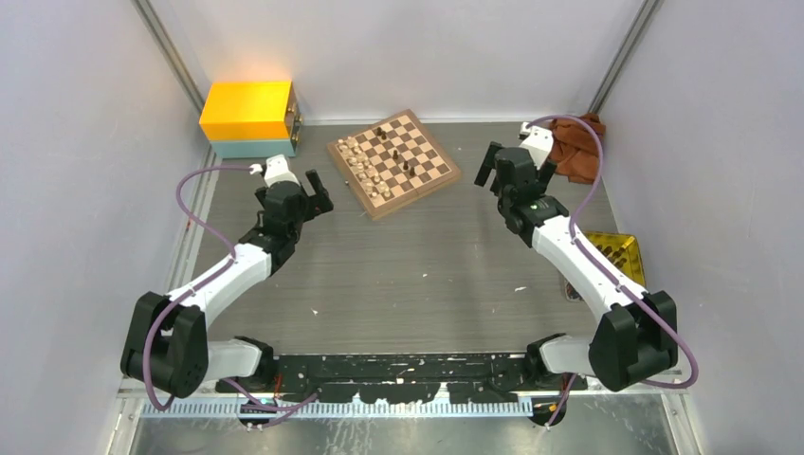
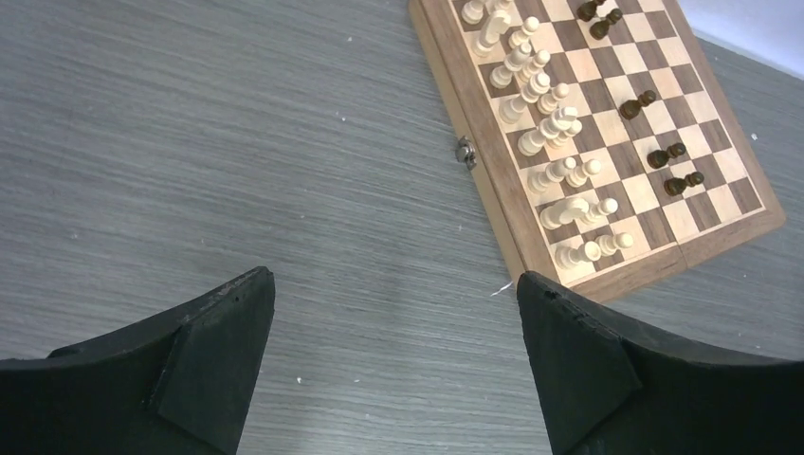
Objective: Set up the chess pieces on the board
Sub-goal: Move the chessboard to the center of the board.
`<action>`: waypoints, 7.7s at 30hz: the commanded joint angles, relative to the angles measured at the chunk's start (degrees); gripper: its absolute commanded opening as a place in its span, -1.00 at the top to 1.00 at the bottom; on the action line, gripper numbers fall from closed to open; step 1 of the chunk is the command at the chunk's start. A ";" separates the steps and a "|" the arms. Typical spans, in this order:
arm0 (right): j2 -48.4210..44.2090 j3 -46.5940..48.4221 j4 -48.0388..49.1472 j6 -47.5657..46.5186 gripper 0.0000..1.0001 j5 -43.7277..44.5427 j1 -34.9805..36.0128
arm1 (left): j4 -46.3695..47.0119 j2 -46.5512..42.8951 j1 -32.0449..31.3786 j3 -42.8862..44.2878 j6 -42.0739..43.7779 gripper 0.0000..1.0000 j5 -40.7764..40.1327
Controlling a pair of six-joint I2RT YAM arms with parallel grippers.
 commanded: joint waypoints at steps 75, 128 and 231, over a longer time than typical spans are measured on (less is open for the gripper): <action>73.63 73.69 -14.71 -8.89 0.96 -36.28 -4.57 | -1.29 44.68 0.65 30.57 -39.00 0.94 1.16; 46.57 27.97 2.60 -3.91 0.99 -28.76 5.96 | -1.79 25.01 -2.14 9.65 -34.09 1.00 2.21; 63.21 61.40 -16.67 -13.78 0.00 -20.54 8.08 | -4.32 36.27 9.97 19.87 -37.33 -0.17 2.44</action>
